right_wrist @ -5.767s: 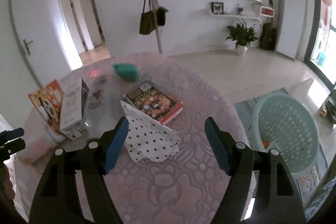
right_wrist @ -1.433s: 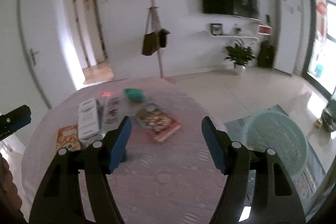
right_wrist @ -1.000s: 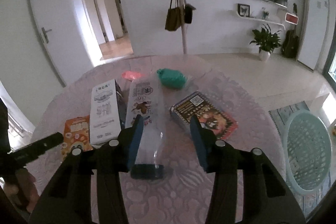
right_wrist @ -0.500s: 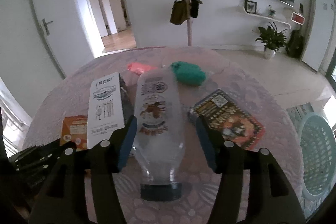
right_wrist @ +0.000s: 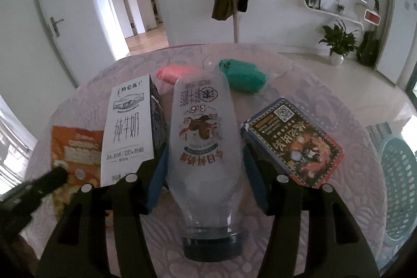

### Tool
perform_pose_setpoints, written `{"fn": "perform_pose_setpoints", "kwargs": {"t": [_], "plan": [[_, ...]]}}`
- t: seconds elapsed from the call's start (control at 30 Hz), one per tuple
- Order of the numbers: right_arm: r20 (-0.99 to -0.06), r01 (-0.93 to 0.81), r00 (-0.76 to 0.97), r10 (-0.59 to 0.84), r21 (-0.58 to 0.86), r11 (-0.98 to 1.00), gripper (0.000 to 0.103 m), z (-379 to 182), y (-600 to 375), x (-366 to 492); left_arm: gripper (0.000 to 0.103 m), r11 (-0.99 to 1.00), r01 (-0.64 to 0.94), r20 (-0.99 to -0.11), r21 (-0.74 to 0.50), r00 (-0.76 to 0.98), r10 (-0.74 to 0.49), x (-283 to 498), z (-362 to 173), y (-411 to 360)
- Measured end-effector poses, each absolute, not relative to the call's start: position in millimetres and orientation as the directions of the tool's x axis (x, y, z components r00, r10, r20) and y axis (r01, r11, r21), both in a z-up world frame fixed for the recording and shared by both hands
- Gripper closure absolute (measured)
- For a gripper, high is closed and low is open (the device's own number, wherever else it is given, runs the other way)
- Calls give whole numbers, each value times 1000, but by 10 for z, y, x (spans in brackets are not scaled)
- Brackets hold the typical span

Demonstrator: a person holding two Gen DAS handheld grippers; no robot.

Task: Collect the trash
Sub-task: 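Grasp the clear plastic bottle with right while left grasps the orange snack bag, then carry the bottle and snack bag to the blue basket and release both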

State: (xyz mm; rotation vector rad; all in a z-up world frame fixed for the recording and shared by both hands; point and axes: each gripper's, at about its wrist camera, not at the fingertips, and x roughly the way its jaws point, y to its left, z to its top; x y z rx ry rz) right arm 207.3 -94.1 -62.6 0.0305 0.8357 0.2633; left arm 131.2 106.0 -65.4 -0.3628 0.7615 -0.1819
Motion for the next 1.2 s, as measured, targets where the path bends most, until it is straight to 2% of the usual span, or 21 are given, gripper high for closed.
{"fn": "perform_pose_setpoints", "kwargs": {"t": [0.3, 0.57, 0.67, 0.93, 1.2], "plan": [[-677, -191, 690, 257, 172, 966, 50, -465, -1164, 1755, 101, 913, 64, -562, -403, 770, -302, 1060, -315, 1080], [-617, -127, 760, 203, 166, 978, 50, -183, -1575, 1472, 101, 893, 188, -470, -410, 795, -383, 878, 48, 747], [-591, -109, 788, 171, 141, 984, 50, -79, -1765, 1365, 101, 869, 273, -429, -413, 783, -450, 898, 122, 521], [-540, 29, 841, 38, 115, 993, 50, 122, -2536, 1152, 101, 835, 404, -422, -373, 728, -541, 1120, 195, -288], [-523, 212, 846, -103, 153, 965, 50, 147, -3506, 981, 101, 777, 529, -443, -340, 639, -629, 1470, 238, -1319]]}}
